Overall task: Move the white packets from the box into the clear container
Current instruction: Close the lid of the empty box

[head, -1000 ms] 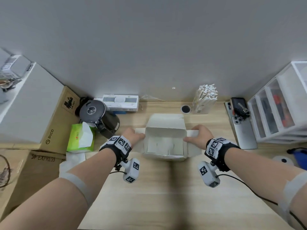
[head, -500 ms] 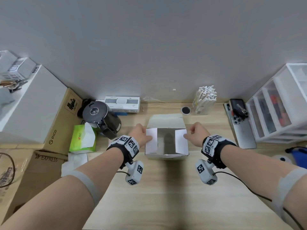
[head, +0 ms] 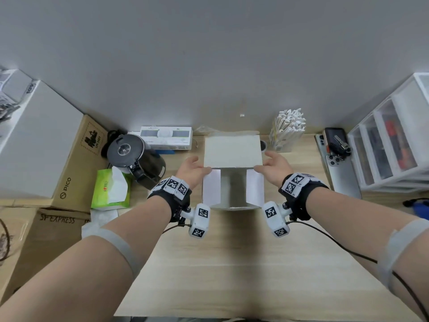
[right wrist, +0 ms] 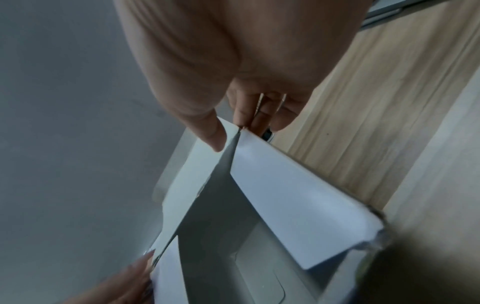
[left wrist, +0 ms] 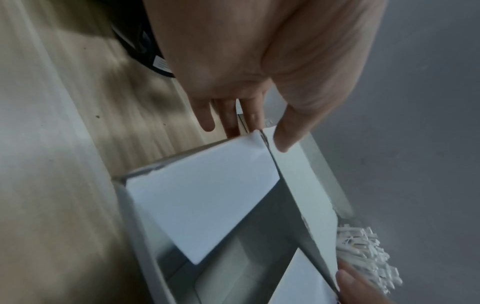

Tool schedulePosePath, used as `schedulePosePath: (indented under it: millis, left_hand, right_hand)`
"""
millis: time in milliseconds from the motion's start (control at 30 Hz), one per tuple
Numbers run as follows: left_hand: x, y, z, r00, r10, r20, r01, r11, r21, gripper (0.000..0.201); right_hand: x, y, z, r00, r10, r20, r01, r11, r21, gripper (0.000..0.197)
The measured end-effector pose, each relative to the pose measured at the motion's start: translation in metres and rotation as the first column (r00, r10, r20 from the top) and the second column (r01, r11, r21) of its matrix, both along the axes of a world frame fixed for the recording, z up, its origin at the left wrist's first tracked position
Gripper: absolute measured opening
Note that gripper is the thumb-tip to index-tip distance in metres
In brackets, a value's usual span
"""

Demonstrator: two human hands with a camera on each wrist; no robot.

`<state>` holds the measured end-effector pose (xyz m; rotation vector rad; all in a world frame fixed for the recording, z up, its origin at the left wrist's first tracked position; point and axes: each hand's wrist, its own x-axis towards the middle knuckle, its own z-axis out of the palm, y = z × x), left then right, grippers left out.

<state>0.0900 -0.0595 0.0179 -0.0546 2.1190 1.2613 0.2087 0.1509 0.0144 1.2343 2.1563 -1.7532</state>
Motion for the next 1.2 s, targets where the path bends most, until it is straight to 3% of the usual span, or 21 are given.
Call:
schedulePosePath:
  millis: [133, 233, 400, 500, 567, 633, 667, 733, 800, 833, 933, 1067, 1200]
  left_hand:
    - [-0.007, -0.003, 0.006, 0.992, -0.019, -0.128, 0.022, 0.999, 0.026, 0.040]
    - [-0.009, -0.005, 0.011, 0.986, -0.009, -0.168, 0.020, 0.998, 0.064, 0.031]
    - [-0.009, -0.012, 0.013, 0.983, -0.056, -0.174, 0.065, 0.997, 0.048, 0.036]
    - [-0.008, -0.016, 0.012, 0.995, -0.038, -0.093, 0.037, 0.999, -0.019, 0.026]
    - [-0.005, -0.017, 0.013, 0.998, -0.056, -0.031, 0.053, 0.996, -0.074, 0.019]
    - [-0.001, -0.018, 0.014, 0.990, -0.139, 0.020, 0.140, 0.981, -0.133, 0.018]
    - [0.001, -0.019, 0.014, 0.978, -0.204, 0.035, 0.207, 0.965, -0.160, 0.027]
    - [0.007, -0.023, 0.013, 0.922, -0.386, 0.012, 0.380, 0.902, -0.207, 0.055]
    - [0.013, -0.026, 0.010, 0.821, -0.565, -0.075, 0.521, 0.797, -0.306, 0.083]
    - [0.015, -0.027, 0.009, 0.783, -0.613, -0.107, 0.546, 0.759, -0.355, 0.090]
    - [0.017, -0.027, 0.008, 0.747, -0.644, -0.163, 0.539, 0.731, -0.418, 0.095]
    - [0.018, -0.021, 0.009, 0.743, -0.636, -0.210, 0.509, 0.740, -0.440, 0.079]
    - [0.019, -0.019, 0.009, 0.744, -0.613, -0.264, 0.477, 0.766, -0.432, 0.070]
  right_hand:
    - [0.000, 0.007, 0.006, 0.996, -0.024, -0.090, 0.035, 0.992, 0.121, 0.023]
    - [0.003, 0.012, 0.005, 0.989, 0.030, -0.143, -0.010, 0.990, 0.142, 0.032]
    - [0.017, 0.016, 0.007, 0.984, 0.143, -0.104, -0.125, 0.978, 0.167, 0.045]
    - [0.022, 0.018, 0.006, 0.990, -0.004, -0.139, 0.004, 1.000, 0.004, 0.031]
    - [0.029, 0.016, 0.009, 0.995, 0.027, -0.096, -0.028, 1.000, -0.012, 0.012]
    - [0.037, 0.014, 0.008, 0.980, 0.197, -0.025, -0.195, 0.979, 0.062, 0.040]
    - [0.041, 0.012, 0.008, 0.956, 0.292, 0.009, -0.291, 0.951, 0.108, 0.056]
    - [0.046, 0.008, 0.007, 0.879, 0.468, 0.086, -0.475, 0.848, 0.235, 0.083]
    - [0.048, 0.004, 0.003, 0.800, 0.570, 0.186, -0.594, 0.709, 0.381, 0.095]
    - [0.048, 0.002, 0.001, 0.791, 0.577, 0.206, -0.603, 0.675, 0.426, 0.095]
    - [0.046, -0.001, -0.003, 0.824, 0.537, 0.179, -0.554, 0.697, 0.456, 0.082]
    - [0.042, -0.003, -0.001, 0.840, 0.519, 0.159, -0.523, 0.695, 0.493, 0.068]
    - [0.042, -0.002, 0.000, 0.845, 0.519, 0.131, -0.507, 0.696, 0.508, 0.068]
